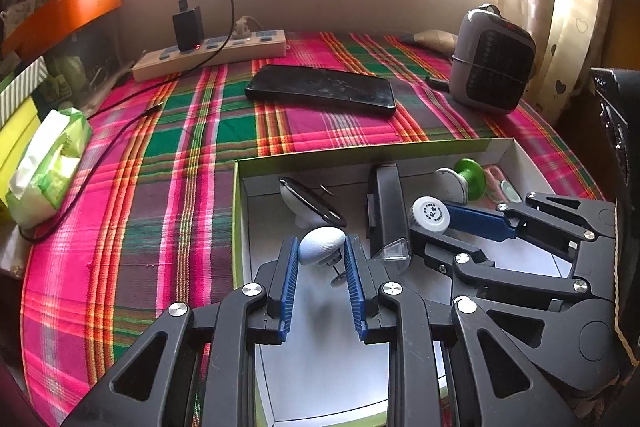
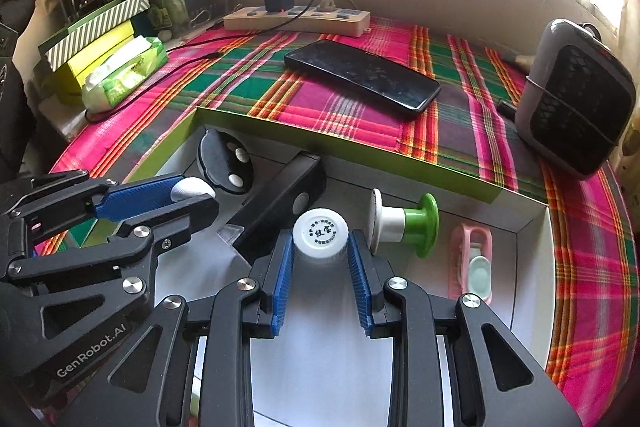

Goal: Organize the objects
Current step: 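Lower the container into the box and open the right tool while the left releases the knob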

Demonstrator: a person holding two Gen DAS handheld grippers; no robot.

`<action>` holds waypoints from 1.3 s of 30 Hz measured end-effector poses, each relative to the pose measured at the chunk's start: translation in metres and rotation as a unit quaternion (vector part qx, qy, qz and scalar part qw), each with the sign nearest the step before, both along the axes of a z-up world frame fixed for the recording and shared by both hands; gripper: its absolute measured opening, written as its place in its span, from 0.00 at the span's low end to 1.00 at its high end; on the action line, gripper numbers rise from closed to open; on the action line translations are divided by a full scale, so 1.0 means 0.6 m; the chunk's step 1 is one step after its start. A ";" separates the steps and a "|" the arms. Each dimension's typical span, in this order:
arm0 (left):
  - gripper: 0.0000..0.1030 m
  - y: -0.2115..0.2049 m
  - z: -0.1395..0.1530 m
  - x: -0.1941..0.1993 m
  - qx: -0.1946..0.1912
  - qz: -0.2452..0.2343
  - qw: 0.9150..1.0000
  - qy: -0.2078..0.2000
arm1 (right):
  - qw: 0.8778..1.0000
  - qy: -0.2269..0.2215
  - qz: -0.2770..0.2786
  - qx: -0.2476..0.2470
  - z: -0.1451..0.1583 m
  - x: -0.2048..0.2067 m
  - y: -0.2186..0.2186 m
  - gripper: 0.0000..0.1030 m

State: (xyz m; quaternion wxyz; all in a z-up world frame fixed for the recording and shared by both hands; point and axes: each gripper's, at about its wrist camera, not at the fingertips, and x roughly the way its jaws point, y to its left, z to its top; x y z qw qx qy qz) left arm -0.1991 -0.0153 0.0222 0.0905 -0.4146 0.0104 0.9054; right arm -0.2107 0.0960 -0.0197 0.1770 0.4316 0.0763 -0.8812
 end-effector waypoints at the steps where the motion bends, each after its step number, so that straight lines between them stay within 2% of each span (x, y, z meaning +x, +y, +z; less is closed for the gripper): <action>1: 0.21 0.000 0.000 0.000 0.000 0.000 1.000 0.000 | 1.000 0.000 0.000 0.002 0.000 0.000 0.000 0.28; 21: 0.21 0.003 -0.003 -0.001 -0.005 0.000 1.000 -0.005 | 1.000 0.001 -0.005 0.007 0.001 0.000 0.002 0.29; 34: 0.22 0.002 -0.001 0.000 -0.005 0.004 1.000 -0.005 | 1.000 -0.001 -0.012 0.004 0.000 0.002 0.011 0.42; 36: 0.27 0.001 0.002 0.003 -0.006 0.007 1.000 -0.002 | 1.000 -0.001 -0.014 0.002 0.001 0.003 0.013 0.43; 39: 0.30 -0.004 0.006 0.006 -0.003 0.011 1.000 -0.002 | 1.000 0.001 -0.014 -0.002 0.003 0.006 0.015 0.46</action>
